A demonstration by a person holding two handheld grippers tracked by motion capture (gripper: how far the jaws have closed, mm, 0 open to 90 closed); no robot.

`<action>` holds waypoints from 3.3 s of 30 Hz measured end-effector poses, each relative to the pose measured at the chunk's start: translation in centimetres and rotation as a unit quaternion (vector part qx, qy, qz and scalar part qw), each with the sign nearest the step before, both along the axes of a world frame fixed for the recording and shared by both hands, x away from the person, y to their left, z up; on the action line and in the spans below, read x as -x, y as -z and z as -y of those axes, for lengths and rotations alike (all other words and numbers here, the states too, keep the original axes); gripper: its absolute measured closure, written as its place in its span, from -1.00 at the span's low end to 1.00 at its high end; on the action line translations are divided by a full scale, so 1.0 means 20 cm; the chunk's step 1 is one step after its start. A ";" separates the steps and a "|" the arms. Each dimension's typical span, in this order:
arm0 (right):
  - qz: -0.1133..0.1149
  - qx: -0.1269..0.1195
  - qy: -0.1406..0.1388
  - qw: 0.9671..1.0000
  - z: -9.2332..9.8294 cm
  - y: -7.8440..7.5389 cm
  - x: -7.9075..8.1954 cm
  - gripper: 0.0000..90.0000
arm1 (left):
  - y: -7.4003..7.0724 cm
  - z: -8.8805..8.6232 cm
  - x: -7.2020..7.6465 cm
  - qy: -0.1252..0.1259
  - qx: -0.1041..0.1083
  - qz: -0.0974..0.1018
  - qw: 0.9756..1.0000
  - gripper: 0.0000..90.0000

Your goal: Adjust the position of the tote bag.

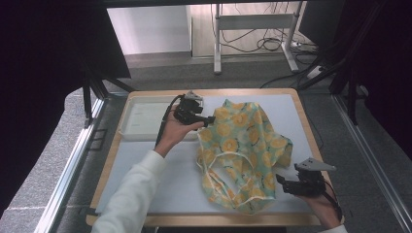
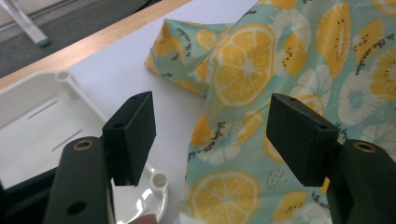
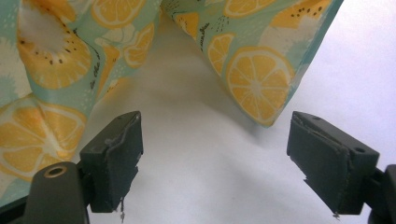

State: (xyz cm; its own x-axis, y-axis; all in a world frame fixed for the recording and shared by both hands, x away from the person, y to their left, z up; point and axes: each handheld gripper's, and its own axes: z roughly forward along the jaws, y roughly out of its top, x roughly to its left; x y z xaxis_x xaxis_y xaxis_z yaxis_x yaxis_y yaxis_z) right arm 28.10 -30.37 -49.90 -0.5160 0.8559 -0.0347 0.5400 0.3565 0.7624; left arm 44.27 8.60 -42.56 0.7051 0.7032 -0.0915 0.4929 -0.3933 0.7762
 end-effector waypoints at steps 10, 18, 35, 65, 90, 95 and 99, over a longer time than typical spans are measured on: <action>0.000 -0.001 0.003 1.000 0.01 0.00 0.00 -0.58 | 0.05 0.12 -0.12 0.018 0.007 -0.016 1.000 -0.27; -0.001 -0.001 0.004 1.000 0.01 0.01 0.00 -0.58 | 0.14 0.22 -0.15 0.041 -0.007 -0.028 0.999 0.43; 0.010 -0.012 0.023 1.000 0.05 -0.05 0.01 -0.57 | 0.08 0.15 -0.07 0.060 0.016 -0.026 0.998 0.97; 0.015 0.000 0.059 0.998 0.07 -0.15 -0.11 -0.54 | 0.08 0.12 -0.05 0.061 0.011 -0.029 0.998 0.96; -0.056 0.013 0.016 0.998 -0.03 -0.05 -0.41 0.97 | 0.09 0.10 -0.03 0.063 0.024 -0.033 0.997 0.97; -0.048 0.007 0.009 0.999 -0.04 -0.07 -0.41 0.98 | 0.08 0.09 -0.03 0.063 0.026 -0.033 0.997 0.97; -0.039 -0.002 0.008 0.999 -0.03 -0.09 -0.40 0.98 | 0.07 0.07 -0.02 0.061 0.032 -0.034 0.997 0.97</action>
State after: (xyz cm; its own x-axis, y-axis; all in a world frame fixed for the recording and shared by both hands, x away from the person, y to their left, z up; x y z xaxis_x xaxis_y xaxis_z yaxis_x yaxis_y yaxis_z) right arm 36.19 -29.76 -48.15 -0.5030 0.8642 0.0079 0.6038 0.3449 0.7187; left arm 44.70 7.23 -44.05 0.7761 0.6028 -0.1849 0.4968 -0.4041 0.7680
